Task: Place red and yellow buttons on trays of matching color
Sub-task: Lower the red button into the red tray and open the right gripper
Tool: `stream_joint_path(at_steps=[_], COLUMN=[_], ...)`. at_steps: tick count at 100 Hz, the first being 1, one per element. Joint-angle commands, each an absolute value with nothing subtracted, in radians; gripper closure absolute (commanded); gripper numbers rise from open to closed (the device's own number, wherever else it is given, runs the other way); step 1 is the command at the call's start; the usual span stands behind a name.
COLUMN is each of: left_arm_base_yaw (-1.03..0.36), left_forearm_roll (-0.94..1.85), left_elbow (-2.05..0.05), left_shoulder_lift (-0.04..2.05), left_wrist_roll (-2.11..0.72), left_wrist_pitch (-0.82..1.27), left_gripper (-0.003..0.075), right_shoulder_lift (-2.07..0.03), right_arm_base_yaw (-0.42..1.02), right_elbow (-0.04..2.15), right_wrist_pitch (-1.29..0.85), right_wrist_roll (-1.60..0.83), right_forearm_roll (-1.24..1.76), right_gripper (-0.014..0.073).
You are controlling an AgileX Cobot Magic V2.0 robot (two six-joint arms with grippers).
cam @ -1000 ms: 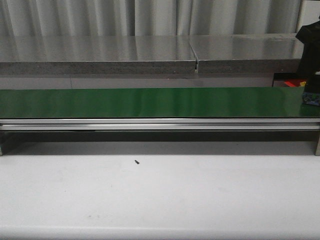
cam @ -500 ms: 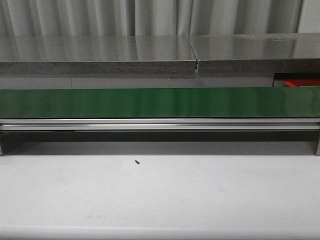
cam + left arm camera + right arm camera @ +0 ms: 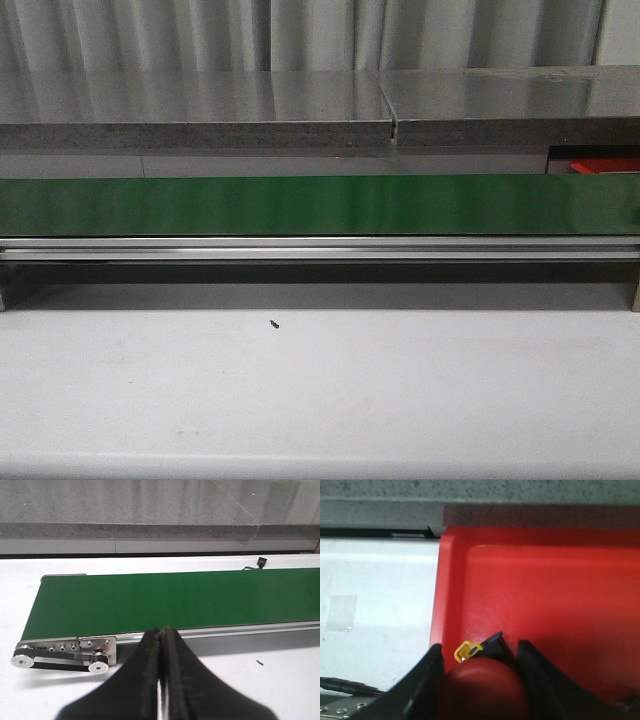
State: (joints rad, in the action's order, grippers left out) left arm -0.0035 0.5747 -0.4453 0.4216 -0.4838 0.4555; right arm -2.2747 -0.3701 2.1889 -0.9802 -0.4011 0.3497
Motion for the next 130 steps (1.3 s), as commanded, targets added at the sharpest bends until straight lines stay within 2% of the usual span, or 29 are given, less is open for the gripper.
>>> stream_joint_path(at_steps=[1, 78, 89, 94, 103, 109, 130], left_arm_base_yaw=[-0.012, -0.012, -0.012, -0.012, -0.012, -0.012, -0.012], left_forearm_roll=[0.603, 0.603, 0.603, 0.603, 0.603, 0.603, 0.603], left_elbow=[-0.472, -0.472, -0.472, -0.472, -0.472, -0.472, -0.472], left_shoulder_lift=[0.427, 0.427, 0.427, 0.427, 0.427, 0.427, 0.427], left_wrist_roll=[-0.481, -0.481, -0.481, -0.481, -0.481, -0.481, -0.481], left_wrist_pitch=[0.391, 0.391, 0.391, 0.391, 0.391, 0.391, 0.391], left_gripper=[0.0739, 0.0739, 0.0739, 0.0739, 0.0739, 0.0739, 0.0739], right_shoulder_lift=[-2.233, -2.340, -2.340, -2.340, -2.339, -2.331, -2.266], right_arm_base_yaw=[-0.381, -0.392, -0.392, -0.392, -0.392, -0.392, -0.392], right_elbow=[2.227, 2.227, 2.227, 2.227, 2.227, 2.227, 2.227], right_wrist_pitch=[-0.919, -0.823, -0.818, -0.818, -0.818, -0.820, -0.823], right_wrist_roll=[-0.399, -0.399, -0.399, -0.399, -0.399, -0.399, -0.400], right_forearm_roll=[0.384, 0.412, 0.412, 0.412, 0.413, 0.413, 0.418], right_gripper=[0.0356, 0.0351, 0.0256, 0.0161, 0.0049, 0.0021, 0.0020])
